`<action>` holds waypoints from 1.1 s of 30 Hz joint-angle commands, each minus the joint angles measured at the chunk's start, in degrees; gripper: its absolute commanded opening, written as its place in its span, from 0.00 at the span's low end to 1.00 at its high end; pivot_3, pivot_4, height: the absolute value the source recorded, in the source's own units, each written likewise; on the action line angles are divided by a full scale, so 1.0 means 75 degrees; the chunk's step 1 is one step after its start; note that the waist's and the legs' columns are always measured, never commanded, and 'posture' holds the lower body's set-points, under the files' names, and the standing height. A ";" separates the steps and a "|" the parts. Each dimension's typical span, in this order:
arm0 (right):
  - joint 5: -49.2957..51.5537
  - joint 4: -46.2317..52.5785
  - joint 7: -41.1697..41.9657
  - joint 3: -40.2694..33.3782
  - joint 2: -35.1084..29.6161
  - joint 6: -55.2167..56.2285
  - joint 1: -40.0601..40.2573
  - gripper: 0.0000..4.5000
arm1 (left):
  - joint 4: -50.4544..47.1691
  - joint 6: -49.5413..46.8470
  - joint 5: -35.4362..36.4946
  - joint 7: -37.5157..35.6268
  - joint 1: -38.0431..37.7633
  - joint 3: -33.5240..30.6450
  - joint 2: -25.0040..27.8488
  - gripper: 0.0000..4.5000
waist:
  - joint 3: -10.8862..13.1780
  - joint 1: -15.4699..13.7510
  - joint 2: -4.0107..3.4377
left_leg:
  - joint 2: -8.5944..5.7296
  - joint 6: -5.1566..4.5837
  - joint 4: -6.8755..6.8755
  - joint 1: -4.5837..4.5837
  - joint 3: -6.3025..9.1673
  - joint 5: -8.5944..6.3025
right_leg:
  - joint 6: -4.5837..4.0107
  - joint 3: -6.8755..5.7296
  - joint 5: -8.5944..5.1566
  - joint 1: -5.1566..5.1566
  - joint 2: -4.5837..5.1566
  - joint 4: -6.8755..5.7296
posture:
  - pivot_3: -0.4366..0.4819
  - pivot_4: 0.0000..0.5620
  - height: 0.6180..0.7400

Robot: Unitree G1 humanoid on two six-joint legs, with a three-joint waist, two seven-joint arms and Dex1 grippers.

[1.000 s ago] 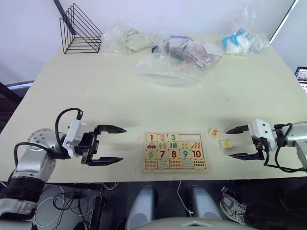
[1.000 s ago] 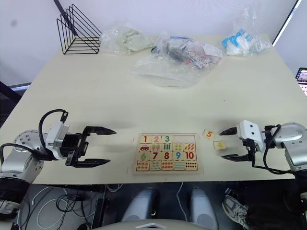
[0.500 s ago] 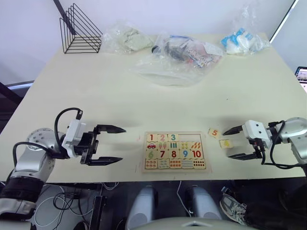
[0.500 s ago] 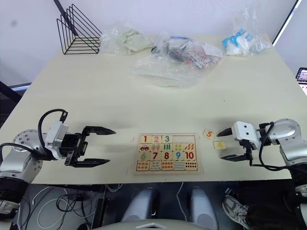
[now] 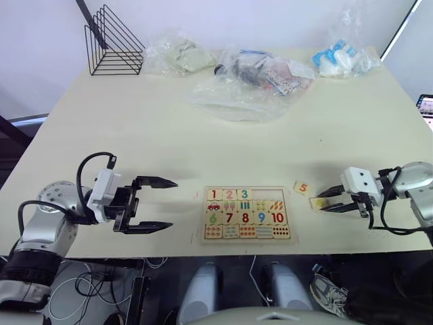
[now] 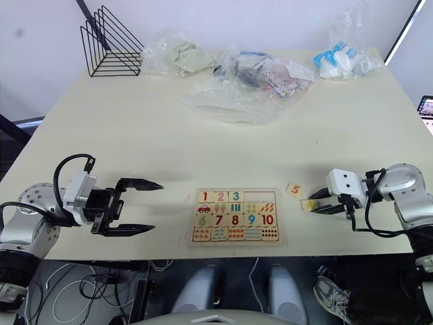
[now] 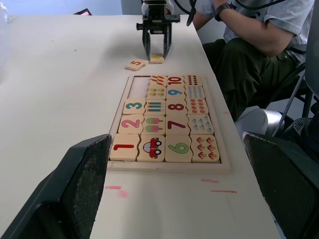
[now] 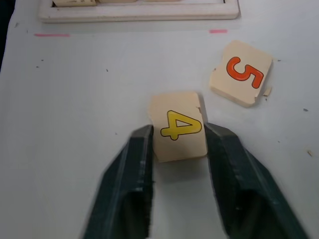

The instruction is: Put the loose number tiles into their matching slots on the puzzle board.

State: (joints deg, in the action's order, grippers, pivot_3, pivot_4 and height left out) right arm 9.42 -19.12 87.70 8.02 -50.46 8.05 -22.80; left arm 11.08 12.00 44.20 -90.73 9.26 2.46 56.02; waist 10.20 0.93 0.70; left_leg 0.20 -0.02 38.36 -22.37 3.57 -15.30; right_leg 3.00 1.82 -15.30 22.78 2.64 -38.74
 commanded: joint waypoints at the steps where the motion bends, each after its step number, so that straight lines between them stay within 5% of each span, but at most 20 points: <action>1: -0.0039 -0.0048 0.0059 -0.0086 -0.0175 0.0148 -0.0007 0.19 | -0.0002 0.0160 0.0132 -0.0235 0.0074 -0.0013 0.0165 1.00 | 0.0000 -0.0001 0.0000 | 0.0000 0.0000 0.0000 0.0000 0.0000 0.0000 | 0.0000 0.0000 0.0000 0.0000 0.0000 0.0000 | 0.48 0.27 1.00; 11: 0.0342 0.1300 -0.0404 -0.0369 -0.0337 -0.0964 0.0498 0.19 | -0.0019 0.0133 0.0146 -0.0235 0.0094 0.0042 0.0167 1.00 | 0.0000 -0.0005 0.0000 | 0.0000 0.0000 0.0000 -0.0001 0.0002 0.0000 | 0.0000 0.0000 0.0000 0.0001 0.0000 -0.0001 | 0.48 0.27 1.00; 21: 0.0520 0.4348 -0.1795 -0.0472 -0.0839 -0.4512 0.0769 0.19 | 0.0030 -0.0168 -0.0029 -0.0235 0.0188 -0.0207 -0.0176 1.00 | 0.0006 -0.0006 -0.0010 | 0.0000 0.0000 0.0000 -0.0012 0.0003 0.0000 | 0.0000 0.0001 0.0000 0.0019 -0.0001 -0.0010 | 0.48 0.27 1.00; 33: -0.0004 0.5336 -0.2631 0.1205 -0.0268 -0.7009 -0.1427 0.19 | -0.0308 -0.0656 -0.0381 -0.0033 -0.0113 -0.1051 -0.0707 1.00 | 0.0006 0.0016 -0.0008 | 0.0001 0.0000 0.0003 -0.0046 -0.0001 0.0000 | 0.0000 0.0003 0.0000 0.0056 0.0002 -0.0013 | 0.48 0.27 1.00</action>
State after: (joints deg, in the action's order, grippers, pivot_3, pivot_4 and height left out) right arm 9.45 19.02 68.17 15.87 -53.18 -42.16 -30.94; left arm 10.62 7.53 41.70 -90.47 9.30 -3.18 50.86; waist 10.25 1.05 0.64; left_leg 0.23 -0.01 38.37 -22.76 3.58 -15.30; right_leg 2.99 1.84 -15.30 23.22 2.66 -38.83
